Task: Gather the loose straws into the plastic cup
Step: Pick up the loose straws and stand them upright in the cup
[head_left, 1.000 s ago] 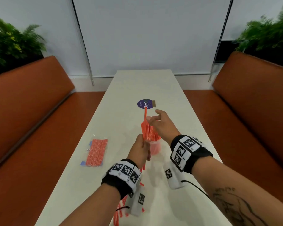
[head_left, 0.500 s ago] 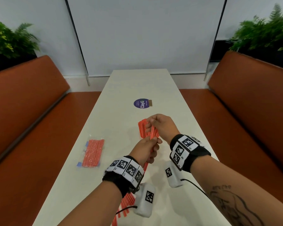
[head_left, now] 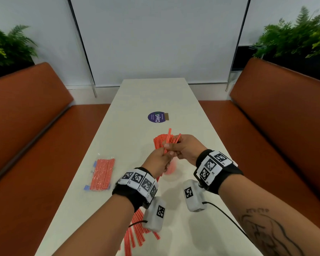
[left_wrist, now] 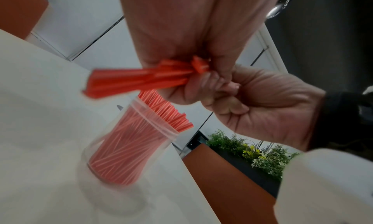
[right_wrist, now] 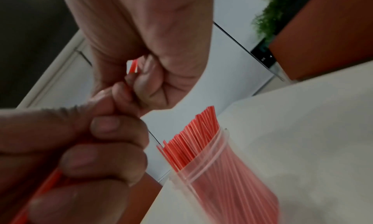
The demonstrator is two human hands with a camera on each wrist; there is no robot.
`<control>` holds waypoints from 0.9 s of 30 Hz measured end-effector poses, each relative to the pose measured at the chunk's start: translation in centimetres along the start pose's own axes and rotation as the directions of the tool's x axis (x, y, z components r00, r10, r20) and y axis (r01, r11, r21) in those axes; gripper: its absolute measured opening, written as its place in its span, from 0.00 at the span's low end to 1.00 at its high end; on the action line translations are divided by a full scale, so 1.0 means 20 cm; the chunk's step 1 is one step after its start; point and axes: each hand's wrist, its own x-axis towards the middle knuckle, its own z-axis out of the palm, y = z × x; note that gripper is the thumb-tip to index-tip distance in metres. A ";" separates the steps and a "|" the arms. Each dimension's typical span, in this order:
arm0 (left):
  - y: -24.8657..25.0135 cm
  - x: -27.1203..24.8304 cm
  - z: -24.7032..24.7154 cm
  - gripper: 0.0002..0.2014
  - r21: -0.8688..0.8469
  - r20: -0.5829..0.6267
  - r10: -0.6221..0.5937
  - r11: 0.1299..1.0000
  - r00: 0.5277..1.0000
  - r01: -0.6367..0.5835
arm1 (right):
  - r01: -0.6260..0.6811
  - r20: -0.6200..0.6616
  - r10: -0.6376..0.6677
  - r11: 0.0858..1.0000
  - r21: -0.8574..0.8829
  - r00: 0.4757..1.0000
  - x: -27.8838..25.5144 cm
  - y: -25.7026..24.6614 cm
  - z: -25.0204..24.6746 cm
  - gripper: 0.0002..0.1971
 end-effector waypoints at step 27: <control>-0.11 0.17 -0.17 0.22 0.617 -0.261 0.375 0.773 0.890 -0.145 | 0.052 -0.311 -0.252 0.846 -0.531 0.916 0.15 0.02 -0.05 0.22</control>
